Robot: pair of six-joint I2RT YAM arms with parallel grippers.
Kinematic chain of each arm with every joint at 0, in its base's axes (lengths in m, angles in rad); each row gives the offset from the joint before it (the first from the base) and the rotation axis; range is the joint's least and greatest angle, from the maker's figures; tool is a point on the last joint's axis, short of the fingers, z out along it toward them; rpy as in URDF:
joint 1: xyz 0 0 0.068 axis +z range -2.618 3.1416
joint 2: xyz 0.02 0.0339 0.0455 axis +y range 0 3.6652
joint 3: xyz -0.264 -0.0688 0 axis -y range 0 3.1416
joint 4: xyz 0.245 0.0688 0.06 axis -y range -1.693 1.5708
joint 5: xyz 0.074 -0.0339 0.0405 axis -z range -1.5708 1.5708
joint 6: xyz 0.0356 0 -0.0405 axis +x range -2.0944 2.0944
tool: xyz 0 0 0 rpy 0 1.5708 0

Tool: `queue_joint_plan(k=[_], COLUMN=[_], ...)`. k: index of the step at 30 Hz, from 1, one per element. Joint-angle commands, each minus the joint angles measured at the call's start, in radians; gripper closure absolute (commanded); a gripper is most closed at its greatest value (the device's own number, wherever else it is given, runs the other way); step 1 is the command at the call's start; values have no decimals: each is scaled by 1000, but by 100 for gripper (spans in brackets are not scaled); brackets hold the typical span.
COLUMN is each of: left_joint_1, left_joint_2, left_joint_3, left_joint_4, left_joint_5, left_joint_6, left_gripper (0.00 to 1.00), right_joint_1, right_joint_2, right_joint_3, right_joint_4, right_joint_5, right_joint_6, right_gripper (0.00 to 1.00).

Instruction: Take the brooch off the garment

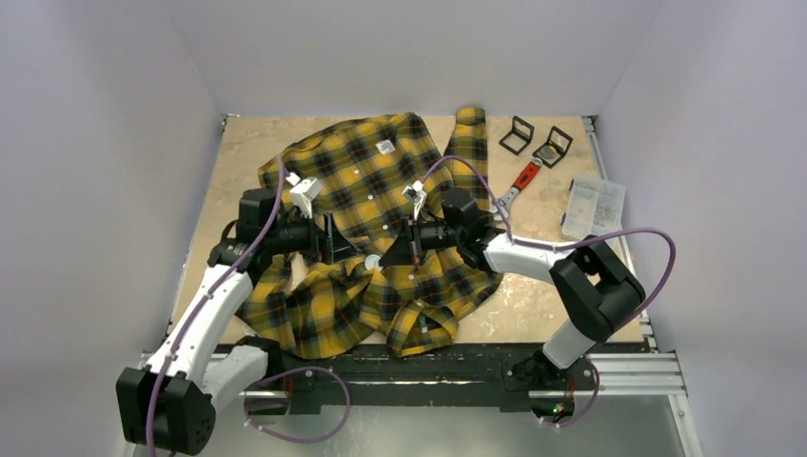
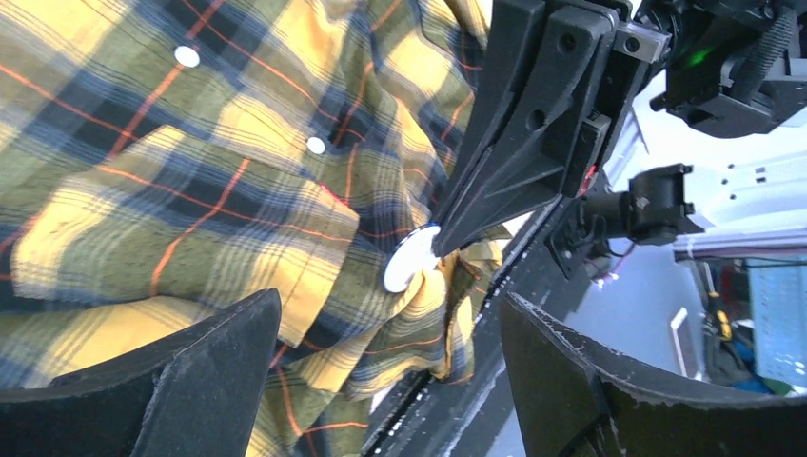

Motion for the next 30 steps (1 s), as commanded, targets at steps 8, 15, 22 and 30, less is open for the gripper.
queue_joint_plan(k=[8, 15, 22, 30], left_joint_1=[-103, -108, -139, -142], left_joint_2=[93, 107, 105, 108], left_joint_3=[-65, -89, -111, -126], left_joint_4=[198, 250, 266, 273], left_joint_5=[62, 71, 54, 39], left_joint_6=[-116, -152, -143, -144], left_gripper=[25, 42, 50, 61], right_joint_1=[-10, -11, -11, -11], right_joint_2=[18, 21, 33, 30], right_joint_3=[55, 47, 46, 38], right_joint_4=[86, 101, 116, 143], right_joint_5=[-98, -101, -105, -111], right_joint_6=[115, 129, 140, 146], right_gripper=[100, 100, 100, 100])
